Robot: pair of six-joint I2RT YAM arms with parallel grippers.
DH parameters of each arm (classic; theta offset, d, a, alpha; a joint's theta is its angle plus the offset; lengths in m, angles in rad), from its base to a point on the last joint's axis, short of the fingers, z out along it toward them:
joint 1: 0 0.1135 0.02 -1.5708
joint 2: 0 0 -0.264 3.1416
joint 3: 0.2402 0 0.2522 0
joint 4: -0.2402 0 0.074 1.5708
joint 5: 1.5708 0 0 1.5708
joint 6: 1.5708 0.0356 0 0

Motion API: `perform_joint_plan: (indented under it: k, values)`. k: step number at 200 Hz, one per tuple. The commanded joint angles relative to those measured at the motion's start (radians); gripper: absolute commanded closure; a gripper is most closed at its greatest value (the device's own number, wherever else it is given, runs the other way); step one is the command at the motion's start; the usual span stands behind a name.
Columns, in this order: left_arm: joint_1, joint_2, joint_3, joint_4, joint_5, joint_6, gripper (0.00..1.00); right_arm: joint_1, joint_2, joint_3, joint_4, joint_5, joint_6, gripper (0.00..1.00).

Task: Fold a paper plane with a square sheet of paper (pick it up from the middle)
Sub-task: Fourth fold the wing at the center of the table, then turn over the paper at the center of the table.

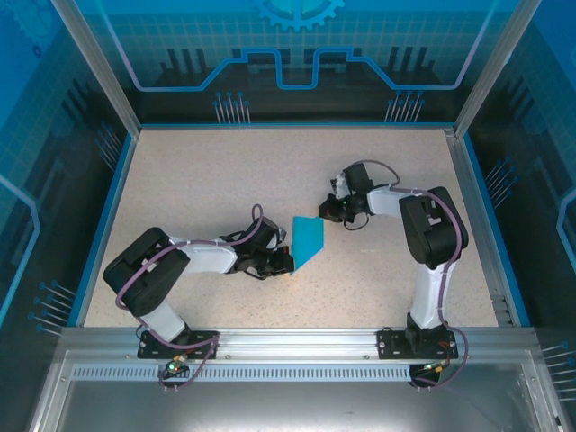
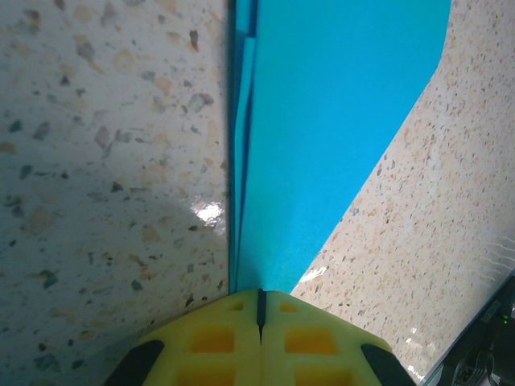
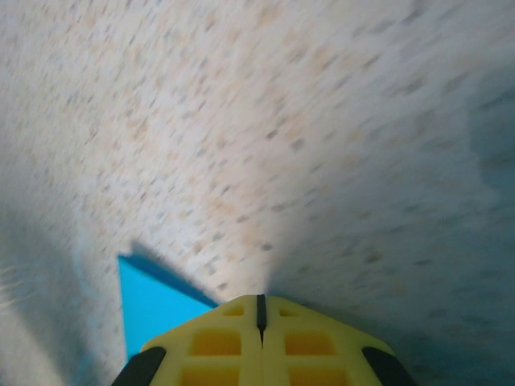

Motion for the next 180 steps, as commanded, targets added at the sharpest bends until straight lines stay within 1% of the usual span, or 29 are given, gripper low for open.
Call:
perform_joint_plan:
  k: [1, 11, 18, 27, 36, 52, 67, 80, 96, 128, 164, 175, 180]
  values:
    - [-0.001, 0.014, -0.003, -0.210, 0.004, 0.019, 1.00, -0.012, -0.074, -0.007, -0.026, 0.064, -0.009, 1.00]
    - [-0.001, -0.007, 0.021, -0.215, 0.005, 0.023, 0.99, -0.007, -0.122, -0.033, -0.024, 0.062, 0.008, 1.00]
    - [-0.001, -0.023, 0.040, -0.222, 0.004, 0.026, 0.93, -0.002, -0.157, -0.052, -0.022, 0.059, 0.022, 1.00]
    - [-0.001, -0.047, 0.068, -0.234, 0.002, 0.030, 0.85, 0.005, -0.200, -0.085, -0.017, 0.054, 0.039, 0.96]
    - [0.000, -0.071, 0.092, -0.242, -0.003, 0.035, 0.78, 0.018, -0.240, -0.114, -0.012, 0.050, 0.057, 0.89]
    - [0.005, -0.115, 0.124, -0.258, -0.018, 0.039, 0.66, 0.041, -0.302, -0.175, -0.011, 0.051, 0.091, 0.72]
    - [0.021, -0.148, 0.148, -0.291, -0.061, 0.055, 0.57, 0.065, -0.347, -0.228, 0.002, 0.054, 0.142, 0.59]
    - [0.046, -0.173, 0.151, -0.308, -0.109, 0.061, 0.49, 0.092, -0.373, -0.260, 0.019, 0.054, 0.192, 0.53]
    - [0.088, -0.194, 0.136, -0.305, -0.145, 0.054, 0.40, 0.138, -0.375, -0.298, 0.038, 0.050, 0.237, 0.50]
    - [0.154, -0.208, 0.115, -0.294, -0.193, 0.042, 0.25, 0.213, -0.312, -0.291, 0.068, 0.062, 0.281, 0.51]
    - [0.189, -0.207, 0.101, -0.276, -0.195, 0.033, 0.14, 0.238, -0.236, -0.271, 0.112, 0.043, 0.294, 0.57]
    - [0.195, -0.204, 0.099, -0.278, -0.192, 0.026, 0.12, 0.240, -0.216, -0.271, 0.118, 0.036, 0.292, 0.59]
    - [0.198, -0.203, 0.095, -0.279, -0.190, 0.016, 0.12, 0.240, -0.210, -0.244, 0.126, 0.030, 0.292, 0.60]
